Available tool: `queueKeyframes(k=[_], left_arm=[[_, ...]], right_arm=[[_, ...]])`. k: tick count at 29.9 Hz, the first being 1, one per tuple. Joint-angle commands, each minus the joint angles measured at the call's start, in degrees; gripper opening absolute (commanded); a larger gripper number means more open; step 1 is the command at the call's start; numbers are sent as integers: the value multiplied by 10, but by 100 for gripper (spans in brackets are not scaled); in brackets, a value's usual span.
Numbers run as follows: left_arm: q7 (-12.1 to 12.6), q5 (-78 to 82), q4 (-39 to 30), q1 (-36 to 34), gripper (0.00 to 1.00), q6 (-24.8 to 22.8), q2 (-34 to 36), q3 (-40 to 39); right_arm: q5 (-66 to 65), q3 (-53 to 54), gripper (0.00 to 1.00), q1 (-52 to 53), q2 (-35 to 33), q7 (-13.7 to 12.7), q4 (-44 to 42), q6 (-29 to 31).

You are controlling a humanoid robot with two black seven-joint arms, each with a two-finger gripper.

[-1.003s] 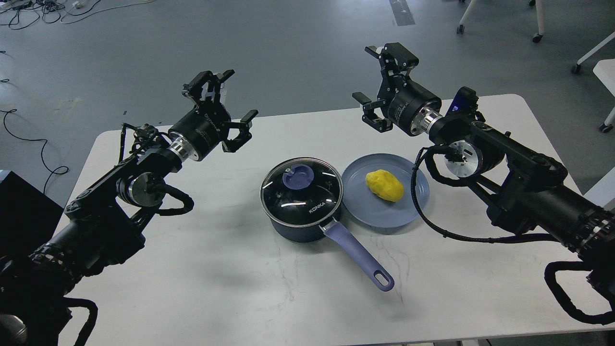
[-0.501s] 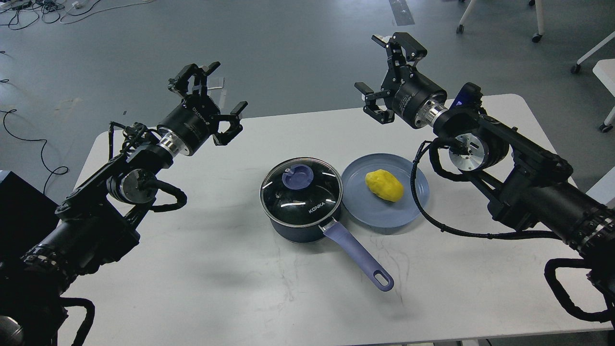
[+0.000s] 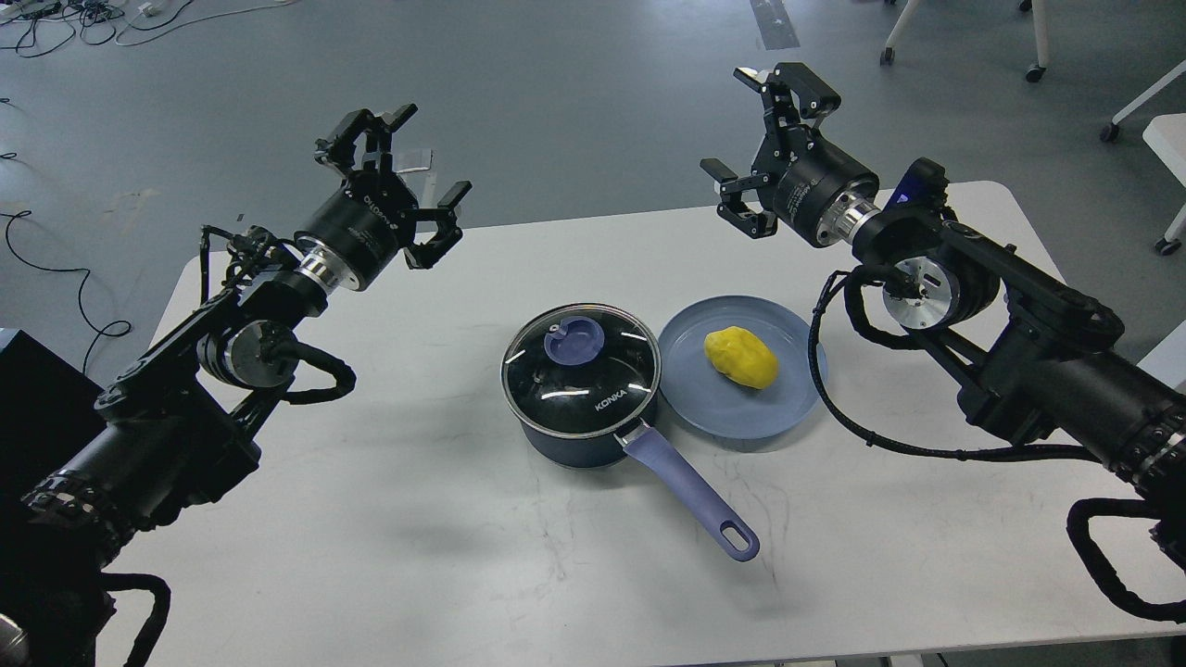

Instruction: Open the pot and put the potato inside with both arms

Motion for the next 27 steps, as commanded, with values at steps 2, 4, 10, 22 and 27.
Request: queueKeyframes(k=[2,4,10,22,27], left_arm=[[-75,144,-9,-27,98,20,23,2],[-89,197,-17,-31,98,47,36,0],[-102,338,-86,-33,98,184,59,7],[-102,613,-204,-27,98,454,84,150],[-102,823,-204,-18,98,534,87,183]], right_arm=[[-1,-1,100,-4,-1,0,-2,-2],[-1,-1,100,-5,-5,-1,-2,-1],[0,1,100,-12,-38,2,-2,1],[0,-2,100,1,-76,3,-39,-2],[0,-6,100,8,-87,4,-47,-3]])
